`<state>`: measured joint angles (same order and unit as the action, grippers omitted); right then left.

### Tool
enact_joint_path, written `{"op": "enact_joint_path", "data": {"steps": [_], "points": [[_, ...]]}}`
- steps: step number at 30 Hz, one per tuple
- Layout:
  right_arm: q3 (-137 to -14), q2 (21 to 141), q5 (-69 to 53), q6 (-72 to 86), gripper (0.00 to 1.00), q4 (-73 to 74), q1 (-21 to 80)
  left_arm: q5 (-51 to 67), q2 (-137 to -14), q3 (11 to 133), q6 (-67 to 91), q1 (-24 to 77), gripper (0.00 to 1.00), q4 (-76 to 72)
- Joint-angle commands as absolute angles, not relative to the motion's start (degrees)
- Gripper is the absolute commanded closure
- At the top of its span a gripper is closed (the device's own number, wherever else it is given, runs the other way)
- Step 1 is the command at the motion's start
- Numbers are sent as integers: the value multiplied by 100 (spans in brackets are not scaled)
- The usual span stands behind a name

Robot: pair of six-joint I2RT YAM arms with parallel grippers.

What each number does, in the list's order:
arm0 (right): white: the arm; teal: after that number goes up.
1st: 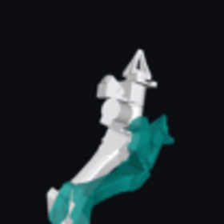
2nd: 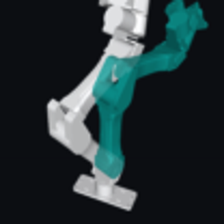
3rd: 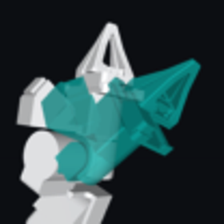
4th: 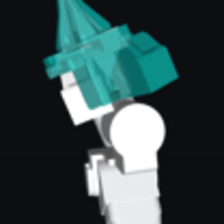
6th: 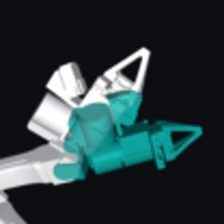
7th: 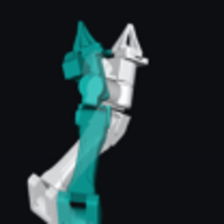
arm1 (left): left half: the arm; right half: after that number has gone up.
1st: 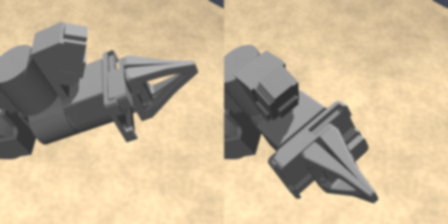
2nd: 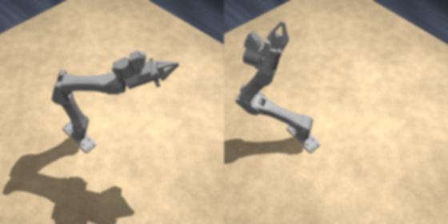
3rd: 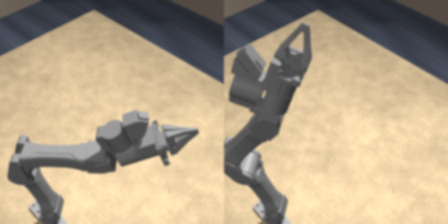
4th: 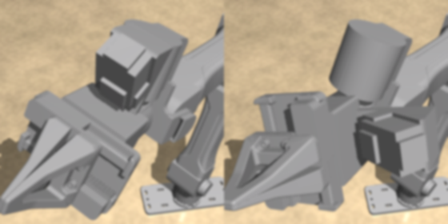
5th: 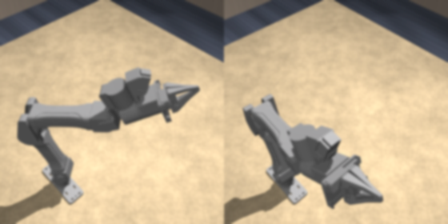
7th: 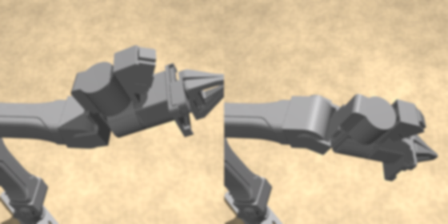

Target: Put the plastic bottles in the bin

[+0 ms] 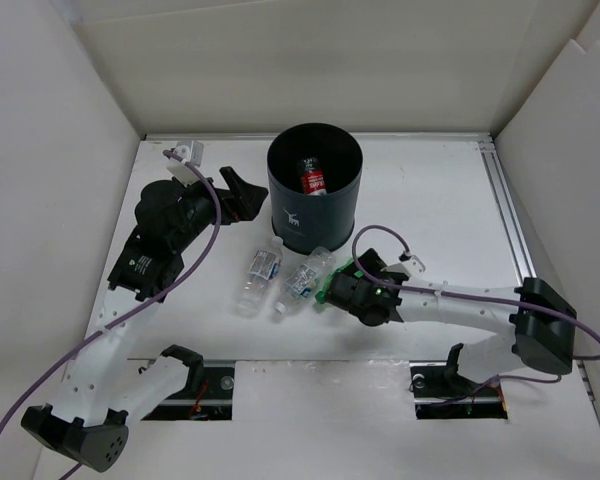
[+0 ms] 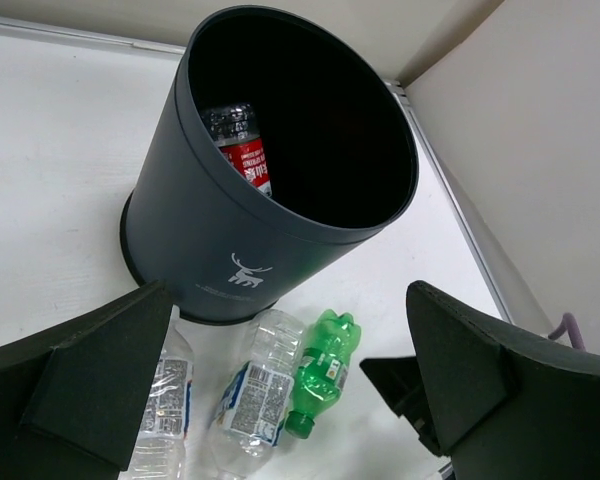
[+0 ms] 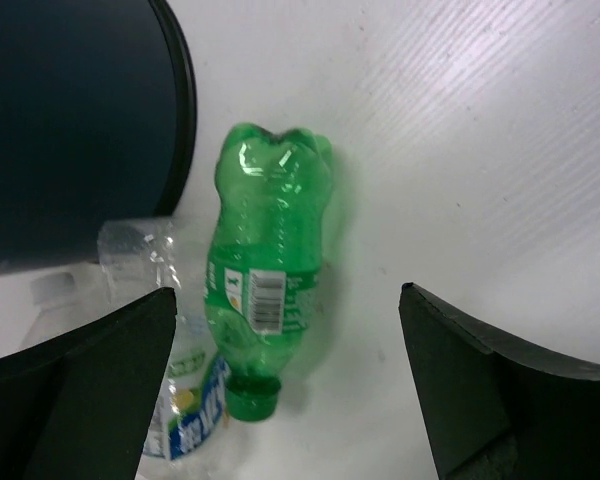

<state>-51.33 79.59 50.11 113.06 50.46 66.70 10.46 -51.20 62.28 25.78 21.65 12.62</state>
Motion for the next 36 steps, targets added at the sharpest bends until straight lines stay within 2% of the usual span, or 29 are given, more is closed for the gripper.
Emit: {"op": "enact_joint_path", "data": {"steps": [1, 8, 21, 27, 28, 31, 32, 34, 36], "points": [[-5545, 8086, 5396, 12305, 4, 4836, 6356, 1143, -5098, 6196, 2444, 2171, 0, 984], [-5739, 8473, 4817, 11314, 4, 4071, 5574, 1090, -5045, 6196, 2443, 2171, 0, 1046], [-5730, 9659, 3877, 11065, 4, 3639, 5309, 976, -4922, 6248, 2382, 2171, 0, 1291], [-5405, 9853, 3525, 10952, 12, 3454, 5063, 861, -4808, 6249, 2329, 2171, 0, 1406], [-5327, 9853, 3524, 10882, 16, 3384, 5063, 861, -4808, 6249, 2329, 2171, 0, 1406], [-5186, 9853, 3524, 10811, 44, 3384, 5063, 861, -4808, 6249, 2329, 2171, 0, 1406], [-5186, 9853, 3464, 10811, 57, 3384, 5002, 861, -4808, 6249, 2329, 2171, 0, 1458], [-5133, 9783, 3411, 10811, 70, 3541, 4939, 914, -4808, 6311, 2329, 2171, 0, 1520], [-5133, 9651, 3410, 10749, 96, 3900, 4887, 1063, -4808, 6363, 2329, 2171, 0, 1581]]}}
